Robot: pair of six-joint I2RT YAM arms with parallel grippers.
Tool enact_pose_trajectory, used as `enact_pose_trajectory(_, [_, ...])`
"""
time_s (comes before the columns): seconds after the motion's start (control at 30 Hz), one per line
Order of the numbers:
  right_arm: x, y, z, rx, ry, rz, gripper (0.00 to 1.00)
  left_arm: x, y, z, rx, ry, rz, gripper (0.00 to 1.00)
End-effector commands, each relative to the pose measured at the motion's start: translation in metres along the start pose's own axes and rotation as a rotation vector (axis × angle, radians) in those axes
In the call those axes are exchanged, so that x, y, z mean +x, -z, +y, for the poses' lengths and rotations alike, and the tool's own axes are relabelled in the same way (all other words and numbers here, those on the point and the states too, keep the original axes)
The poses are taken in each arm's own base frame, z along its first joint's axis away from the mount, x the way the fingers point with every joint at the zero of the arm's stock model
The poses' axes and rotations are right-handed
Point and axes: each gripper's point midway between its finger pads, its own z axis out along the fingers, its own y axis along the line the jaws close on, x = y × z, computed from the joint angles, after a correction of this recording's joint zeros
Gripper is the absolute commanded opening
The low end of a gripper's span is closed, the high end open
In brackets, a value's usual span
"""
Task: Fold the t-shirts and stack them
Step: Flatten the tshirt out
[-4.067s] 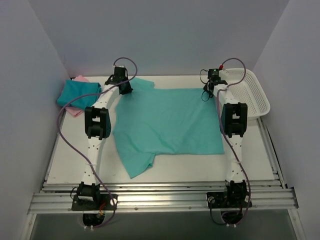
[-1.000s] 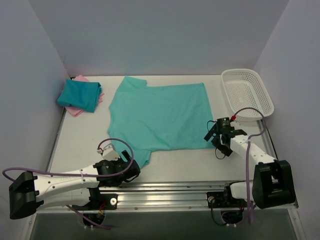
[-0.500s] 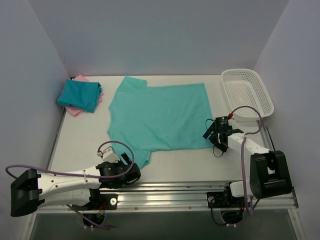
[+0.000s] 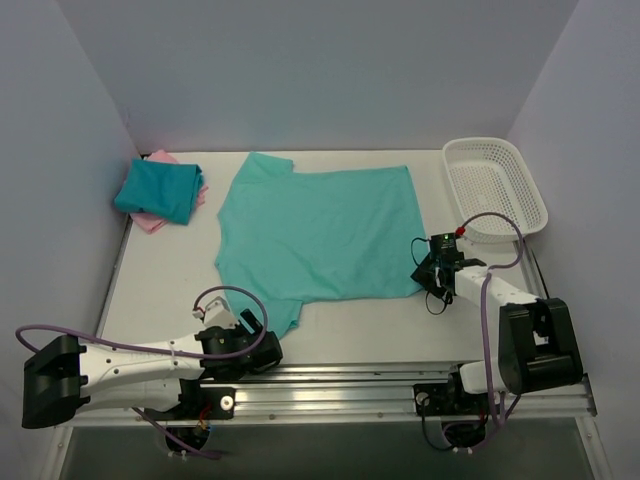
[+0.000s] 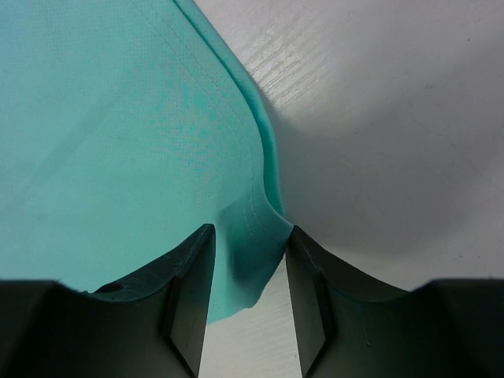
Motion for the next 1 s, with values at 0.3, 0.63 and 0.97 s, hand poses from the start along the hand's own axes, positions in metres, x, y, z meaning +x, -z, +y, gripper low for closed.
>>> enact_pose_trajectory(0.3, [0.032, 0.002, -0.026, 0.068, 0.02, 0.107, 0.07, 0.009, -0.016, 0.005, -0.01, 0.048, -0.018, 0.68])
enact_pose_trajectory(0.63, [0.033, 0.002, -0.029, 0.075, 0.024, 0.106, 0.0, 0.016, -0.025, 0.013, -0.029, 0.054, -0.02, 0.38])
enact_pose_trajectory(0.97, [0.031, 0.009, -0.03, 0.068, 0.004, 0.091, 0.0, -0.004, 0.001, 0.012, -0.067, 0.0, -0.028, 0.03])
